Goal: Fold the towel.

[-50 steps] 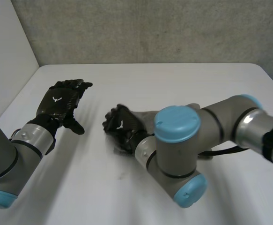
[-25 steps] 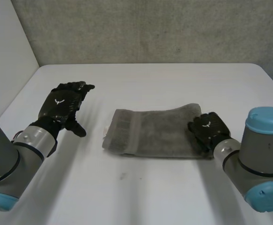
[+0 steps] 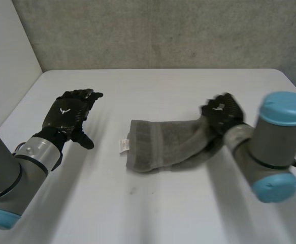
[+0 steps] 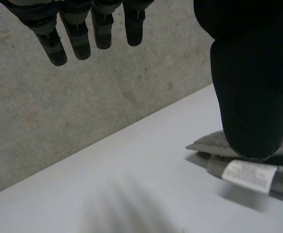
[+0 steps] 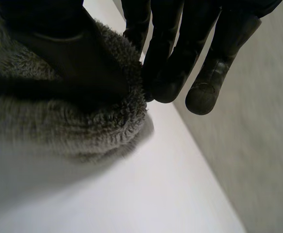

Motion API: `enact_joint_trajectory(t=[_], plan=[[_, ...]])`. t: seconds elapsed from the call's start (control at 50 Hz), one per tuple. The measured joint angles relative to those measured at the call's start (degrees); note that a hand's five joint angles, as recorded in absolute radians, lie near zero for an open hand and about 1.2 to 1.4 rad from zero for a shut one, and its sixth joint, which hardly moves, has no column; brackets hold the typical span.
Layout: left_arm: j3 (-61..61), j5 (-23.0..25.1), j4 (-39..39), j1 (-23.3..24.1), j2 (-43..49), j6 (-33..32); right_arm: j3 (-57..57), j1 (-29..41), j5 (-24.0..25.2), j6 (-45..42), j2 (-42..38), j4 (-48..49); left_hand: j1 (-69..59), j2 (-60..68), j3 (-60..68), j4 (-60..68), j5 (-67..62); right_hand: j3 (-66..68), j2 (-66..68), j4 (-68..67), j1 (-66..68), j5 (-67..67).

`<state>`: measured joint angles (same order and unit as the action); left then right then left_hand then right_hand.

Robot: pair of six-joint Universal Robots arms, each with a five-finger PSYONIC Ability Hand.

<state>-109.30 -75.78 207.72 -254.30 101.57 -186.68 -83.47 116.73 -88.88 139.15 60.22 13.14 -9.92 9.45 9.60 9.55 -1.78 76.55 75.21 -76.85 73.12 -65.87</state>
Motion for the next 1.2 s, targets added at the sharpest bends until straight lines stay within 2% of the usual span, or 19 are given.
enact_joint_trajectory(t=[0.1, 0.24, 0.36, 0.4, 0.48, 0.54, 0.7, 0.8, 0.86, 0.98, 1.06, 1.2], plan=[[0.0, 0.0, 0.0, -0.1, -0.1, 0.0, 9.2, 8.3, 1.4, -4.6, -4.6, -3.2, 0.0, 0.0, 0.0, 0.0, 0.0, 0.0, 0.0, 0.0, 0.0, 0.0], [0.1, -0.1, 0.0, -0.3, -0.2, 0.1, 20.6, 18.9, 7.2, -13.8, -14.3, -10.4, 0.0, 0.0, 0.0, 0.0, 0.0, 0.0, 0.0, 0.0, 0.5, 0.0], [0.5, -0.1, -0.1, -0.5, -0.3, 0.1, 23.7, 21.6, 9.2, -16.3, -17.8, -12.5, 0.0, 0.0, 0.0, 0.0, 0.0, 0.0, 0.0, 0.0, 0.5, 0.0], [0.8, -0.1, -0.2, -0.5, -0.3, 0.2, 23.5, 21.6, 9.4, -15.6, -17.7, -12.6, 0.0, 0.0, 0.0, 0.0, 0.0, -14.1, -14.0, 14.2, -13.8, 14.4], [1.8, -0.2, -0.4, -0.5, -0.4, 0.2, 22.0, 21.0, 9.2, -11.7, -16.0, -12.5, 0.0, 0.0, 0.0, 0.0, 0.0, -50.4, -50.3, 49.1, -49.1, 50.8], [2.6, -0.2, -0.5, -0.4, -0.4, 0.3, 20.6, 20.1, 9.0, -7.7, -13.9, -12.4, 0.0, 0.0, 0.0, 0.0, 0.0, -61.8, -60.4, 61.5, -58.6, 62.3], [6.8, -0.4, -1.3, 1.2, 0.2, 3.9, 15.6, 13.9, 8.2, 10.4, -5.4, -12.1, 0.0, 0.0, -0.1, 0.0, 0.0, -62.8, -60.8, 62.0, -59.9, 62.3], [11.4, -0.4, -3.8, 4.0, 2.9, 11.0, 13.6, 8.5, 5.7, 23.6, -1.6, -12.9, 0.0, 0.0, -0.1, 0.0, 0.0, -62.8, -60.8, 62.0, -60.1, 62.3], [14.7, -0.4, -6.4, 6.6, 5.6, 14.0, 13.5, 6.6, 4.1, 28.2, -1.1, -14.1, 0.0, 0.0, -0.1, 0.0, 0.0, -62.8, -60.8, 62.0, -60.1, 62.3], [21.0, -1.6, -12.5, 11.5, 12.1, 16.1, 14.9, 5.3, 2.8, 31.1, -2.8, -17.0, 0.0, 0.0, -0.1, 0.0, 0.0, -62.8, -60.8, 62.0, -60.1, 62.3], [24.4, -4.1, -15.5, 13.8, 16.1, 16.1, 16.0, 5.4, 2.5, 31.2, -4.6, -18.4, 0.0, 0.0, -0.1, 0.0, 0.0, -62.8, -60.8, 62.0, -60.1, 62.3], [29.8, -11.6, -17.1, 16.2, 23.9, 15.2, 18.0, 5.9, 2.6, 30.8, -9.2, -19.7, 0.0, 0.0, -0.1, 0.0, 0.0, -62.8, -60.8, 62.0, -60.1, 62.3]])
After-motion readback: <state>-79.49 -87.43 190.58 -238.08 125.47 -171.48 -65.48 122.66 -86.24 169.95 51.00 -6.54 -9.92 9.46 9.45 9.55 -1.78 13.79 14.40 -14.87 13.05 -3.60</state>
